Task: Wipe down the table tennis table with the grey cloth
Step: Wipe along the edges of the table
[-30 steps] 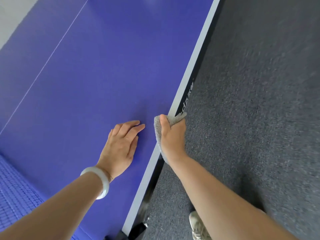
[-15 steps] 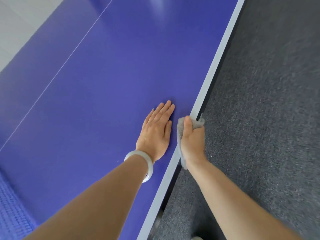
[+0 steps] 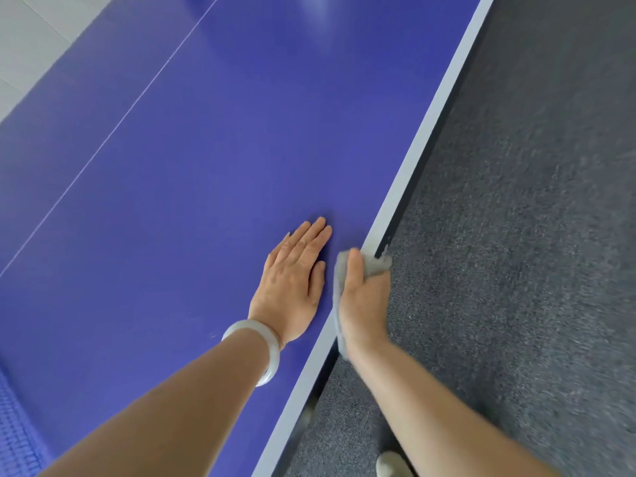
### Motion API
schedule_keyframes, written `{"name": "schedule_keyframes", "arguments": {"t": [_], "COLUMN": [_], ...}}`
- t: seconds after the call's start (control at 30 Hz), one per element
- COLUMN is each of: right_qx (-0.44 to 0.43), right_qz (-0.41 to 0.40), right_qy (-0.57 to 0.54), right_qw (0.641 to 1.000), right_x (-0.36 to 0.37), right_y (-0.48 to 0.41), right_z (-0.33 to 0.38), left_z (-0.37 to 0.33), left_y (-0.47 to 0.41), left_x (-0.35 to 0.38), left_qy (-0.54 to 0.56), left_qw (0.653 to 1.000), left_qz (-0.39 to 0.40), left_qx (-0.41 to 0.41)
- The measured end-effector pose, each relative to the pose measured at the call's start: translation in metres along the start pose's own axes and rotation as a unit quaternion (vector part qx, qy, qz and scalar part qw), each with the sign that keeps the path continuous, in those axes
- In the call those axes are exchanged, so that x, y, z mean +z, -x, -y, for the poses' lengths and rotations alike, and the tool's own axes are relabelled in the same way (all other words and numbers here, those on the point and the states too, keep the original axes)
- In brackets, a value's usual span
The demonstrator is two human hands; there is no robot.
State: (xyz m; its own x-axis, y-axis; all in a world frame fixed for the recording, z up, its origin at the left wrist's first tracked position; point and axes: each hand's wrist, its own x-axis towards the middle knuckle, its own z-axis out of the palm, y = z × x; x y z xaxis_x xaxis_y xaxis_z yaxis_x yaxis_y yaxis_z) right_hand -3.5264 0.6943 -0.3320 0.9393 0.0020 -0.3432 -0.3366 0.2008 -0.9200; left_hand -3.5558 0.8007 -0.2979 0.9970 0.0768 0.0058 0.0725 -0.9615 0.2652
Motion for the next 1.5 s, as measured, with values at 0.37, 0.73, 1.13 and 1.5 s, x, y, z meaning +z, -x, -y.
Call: {"name": "schedule_keyframes", "arguments": {"t": [0.37, 0.73, 1.13, 1.5], "right_qx": [0.036, 0.04, 0.084, 0.059], "right_qz": [-0.1, -0.05, -0.021, -0.006], "right_qy": [0.048, 0.016, 0.094, 0.088], "right_qw": [0.993, 0.998, 0.992, 0.994], "right_x": [0.004, -0.006, -0.016, -0.02], "right_y": [-0.019, -0.102, -0.135, -0.134], "right_z": [0.009, 0.06, 0.046, 0.051], "left_z": [-0.003, -0.002, -0.01, -0.048], "left_y": [0.001, 0.0, -0.004, -0.184], "left_x": [-0.002, -0.002, -0.003, 0.0], "left_qy": [-0.026, -0.015, -0.071, -0.062], "left_qw": [1.0, 1.0, 0.997, 0.997], "left_qz": [0.011, 0.004, 0.002, 0.032], "left_qx": [0.004, 0.018, 0.023, 0.042]}}
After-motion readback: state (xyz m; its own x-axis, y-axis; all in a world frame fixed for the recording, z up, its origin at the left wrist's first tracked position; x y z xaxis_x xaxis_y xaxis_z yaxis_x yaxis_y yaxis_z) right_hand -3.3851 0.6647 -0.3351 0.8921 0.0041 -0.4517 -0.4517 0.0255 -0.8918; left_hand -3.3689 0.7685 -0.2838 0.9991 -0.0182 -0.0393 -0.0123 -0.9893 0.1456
